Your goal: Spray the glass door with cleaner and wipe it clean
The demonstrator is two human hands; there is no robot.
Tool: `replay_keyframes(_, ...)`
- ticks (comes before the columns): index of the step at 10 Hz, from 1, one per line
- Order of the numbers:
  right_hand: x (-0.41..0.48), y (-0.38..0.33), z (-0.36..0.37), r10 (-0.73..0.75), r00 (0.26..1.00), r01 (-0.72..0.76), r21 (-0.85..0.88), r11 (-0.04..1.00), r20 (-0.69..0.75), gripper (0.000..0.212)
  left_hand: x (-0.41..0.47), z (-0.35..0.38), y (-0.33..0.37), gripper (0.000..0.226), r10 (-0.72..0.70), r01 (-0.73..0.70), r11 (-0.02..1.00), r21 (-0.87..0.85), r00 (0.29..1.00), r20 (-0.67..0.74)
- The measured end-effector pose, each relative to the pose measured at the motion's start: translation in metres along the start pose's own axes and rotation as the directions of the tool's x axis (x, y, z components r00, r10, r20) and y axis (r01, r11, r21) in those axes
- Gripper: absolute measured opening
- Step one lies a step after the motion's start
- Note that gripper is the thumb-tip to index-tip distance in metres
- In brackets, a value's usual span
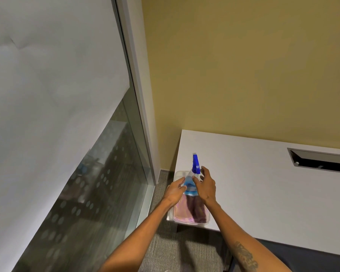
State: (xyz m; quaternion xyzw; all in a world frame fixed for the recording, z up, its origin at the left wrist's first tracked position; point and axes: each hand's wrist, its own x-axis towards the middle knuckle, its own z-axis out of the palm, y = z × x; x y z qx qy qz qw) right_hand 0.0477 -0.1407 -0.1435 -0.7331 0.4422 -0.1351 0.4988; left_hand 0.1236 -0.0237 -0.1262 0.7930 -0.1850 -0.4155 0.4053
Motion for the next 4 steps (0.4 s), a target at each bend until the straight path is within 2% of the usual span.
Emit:
replay_keyframes(2, -0.031, 0.002, -0.016, -0.006, 0.995, 0.009, 0.027, 1.000, -0.102, 0.057, -0.038, 0.010, 0.010, 0.051, -0.007, 0.005, 1.000, -0.024, 0.994, -0.110)
replay_keyframes(3, -0.049, 0.000, -0.027, -0.032, 0.994, 0.031, -0.015, 0.999, -0.102, 0.054, -0.065, 0.018, 0.015, 0.051, -0.011, 0.008, 1.000, -0.020, 0.988, -0.154)
replay_keyframes(4, -0.069, -0.006, -0.042, -0.085, 0.996, 0.083, -0.098, 0.992, -0.023, 0.051, -0.102, 0.033, 0.025, 0.054, 0.013, -0.013, 1.000, 0.001, 0.969, -0.247)
